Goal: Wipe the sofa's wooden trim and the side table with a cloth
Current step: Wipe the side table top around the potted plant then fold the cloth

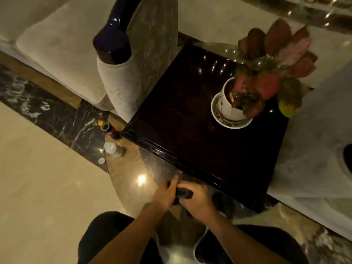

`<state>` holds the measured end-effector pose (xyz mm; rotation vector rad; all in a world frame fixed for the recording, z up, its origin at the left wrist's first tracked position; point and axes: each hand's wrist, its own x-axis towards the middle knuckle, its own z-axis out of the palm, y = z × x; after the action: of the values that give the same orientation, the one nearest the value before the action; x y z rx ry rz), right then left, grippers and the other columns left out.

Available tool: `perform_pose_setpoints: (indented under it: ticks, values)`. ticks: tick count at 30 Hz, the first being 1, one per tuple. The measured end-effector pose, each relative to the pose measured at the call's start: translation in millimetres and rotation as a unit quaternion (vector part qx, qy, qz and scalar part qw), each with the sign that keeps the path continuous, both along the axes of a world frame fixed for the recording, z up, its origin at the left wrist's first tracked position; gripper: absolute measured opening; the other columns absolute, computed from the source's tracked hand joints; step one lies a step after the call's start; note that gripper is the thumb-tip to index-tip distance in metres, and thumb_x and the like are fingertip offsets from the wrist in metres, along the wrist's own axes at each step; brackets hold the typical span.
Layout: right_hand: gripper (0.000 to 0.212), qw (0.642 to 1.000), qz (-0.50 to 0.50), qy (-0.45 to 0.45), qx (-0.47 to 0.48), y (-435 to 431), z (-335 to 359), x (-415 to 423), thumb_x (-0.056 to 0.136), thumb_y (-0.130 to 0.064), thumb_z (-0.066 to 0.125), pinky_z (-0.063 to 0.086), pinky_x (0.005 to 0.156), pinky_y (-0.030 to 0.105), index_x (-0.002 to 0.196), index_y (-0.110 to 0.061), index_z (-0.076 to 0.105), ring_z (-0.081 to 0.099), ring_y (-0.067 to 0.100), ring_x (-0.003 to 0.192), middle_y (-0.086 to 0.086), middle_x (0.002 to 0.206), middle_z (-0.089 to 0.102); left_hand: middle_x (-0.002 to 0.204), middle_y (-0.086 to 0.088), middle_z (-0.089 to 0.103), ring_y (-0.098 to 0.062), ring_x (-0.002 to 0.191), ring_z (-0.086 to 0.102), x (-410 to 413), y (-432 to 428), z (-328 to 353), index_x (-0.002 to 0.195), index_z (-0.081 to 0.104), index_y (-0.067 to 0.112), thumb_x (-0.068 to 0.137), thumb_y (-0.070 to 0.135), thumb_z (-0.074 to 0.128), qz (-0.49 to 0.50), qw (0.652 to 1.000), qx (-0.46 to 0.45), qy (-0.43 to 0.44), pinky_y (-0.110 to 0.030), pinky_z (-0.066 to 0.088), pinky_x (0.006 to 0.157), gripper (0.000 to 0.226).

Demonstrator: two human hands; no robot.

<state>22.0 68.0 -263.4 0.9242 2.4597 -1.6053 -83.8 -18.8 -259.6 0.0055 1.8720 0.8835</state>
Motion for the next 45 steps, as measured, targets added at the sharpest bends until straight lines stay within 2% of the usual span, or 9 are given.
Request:
perform_pose_setpoints:
  ticks: [5,8,14,18,21,25,33,40,45]
  values:
    - [0.044,0.956,-0.175,-0.028,-0.232,-13,133,20,0.089,-0.011,0.072,0.056,0.078,0.015,0.104,-0.052,0.071,0.067,-0.001,0.099,-0.022,0.109,0.071,0.072,-0.008,0.066,-0.020,0.058,0.060,-8,-25,132,0.099,0.071,0.015,0.071,0.070,0.066,0.074,0.958,0.070,-0.267,-0.028,0.047,0.055,0.063]
    - [0.032,0.891,-0.244,0.028,-0.381,-14,199,17,0.092,-0.021,0.071,0.059,0.086,0.028,0.119,-0.039,0.071,0.071,0.012,0.107,-0.009,0.116,0.074,0.102,-0.013,0.074,-0.029,0.089,0.073,-21,-30,202,0.112,0.070,0.016,0.072,0.050,0.077,0.037,0.946,0.127,-0.298,-0.038,0.058,0.070,0.053]
    - [0.038,0.800,-0.352,0.103,-0.476,-30,274,18,0.098,-0.028,0.056,0.049,0.104,0.048,0.126,-0.005,0.064,0.065,0.035,0.120,0.023,0.127,0.067,0.106,-0.008,0.075,-0.032,0.108,0.065,-37,-44,291,0.117,0.061,0.018,0.075,0.001,0.070,-0.005,0.941,0.186,-0.283,-0.057,0.044,0.102,0.047]
    - [0.044,0.727,-0.422,0.147,-0.521,-36,294,25,0.104,-0.035,0.047,0.055,0.094,0.047,0.138,-0.009,0.053,0.065,0.036,0.120,0.022,0.132,0.064,0.103,-0.008,0.074,-0.030,0.102,0.061,-35,-49,312,0.114,0.069,0.018,0.072,0.021,0.077,-0.044,0.930,0.180,-0.317,-0.049,0.050,0.091,0.043]
    - [0.056,0.650,-0.489,0.171,-0.556,-34,299,38,0.104,-0.045,0.044,0.045,0.109,0.049,0.143,-0.006,0.051,0.059,0.037,0.127,0.023,0.137,0.061,0.094,-0.004,0.072,-0.018,0.080,0.063,-28,-49,315,0.120,0.064,0.016,0.067,0.034,0.083,-0.110,0.935,0.135,-0.309,-0.030,0.054,0.066,0.060]
    - [0.051,0.566,-0.549,0.180,-0.588,-29,284,58,0.105,-0.038,0.046,0.039,0.113,0.050,0.142,-0.004,0.052,0.055,0.038,0.130,0.023,0.141,0.058,0.098,-0.002,0.072,-0.017,0.084,0.064,-5,-34,301,0.107,0.070,0.019,0.076,0.036,0.079,-0.136,0.940,0.114,-0.290,-0.032,0.054,0.073,0.036]
    - [0.045,0.514,-0.612,0.174,-0.575,5,228,85,0.104,-0.028,0.049,0.053,0.087,0.047,0.144,-0.006,0.050,0.061,0.036,0.115,0.023,0.143,0.055,0.111,0.004,0.072,-0.014,0.101,0.069,61,28,252,0.116,0.066,0.021,0.077,0.050,0.075,-0.184,0.963,0.071,-0.186,-0.033,0.059,0.078,0.049]
    - [0.036,0.621,-0.616,0.151,-0.461,66,157,116,0.096,-0.003,0.060,0.061,0.072,0.034,0.131,-0.012,0.060,0.069,0.029,0.105,0.022,0.132,0.064,0.075,-0.005,0.055,-0.008,0.064,0.049,102,83,183,0.084,0.053,0.012,0.079,-0.004,0.065,-0.239,0.949,0.133,0.160,-0.009,0.039,0.056,0.020]
    - [0.102,0.845,-0.368,0.056,-0.383,123,124,159,0.065,-0.009,0.090,0.053,0.102,0.045,0.148,-0.042,0.040,0.059,0.019,0.128,-0.003,0.140,0.057,0.078,-0.026,0.049,-0.022,0.071,0.049,83,126,149,0.085,0.052,-0.005,0.073,-0.015,0.056,-0.275,0.938,0.210,-0.005,-0.027,0.042,0.064,0.016]
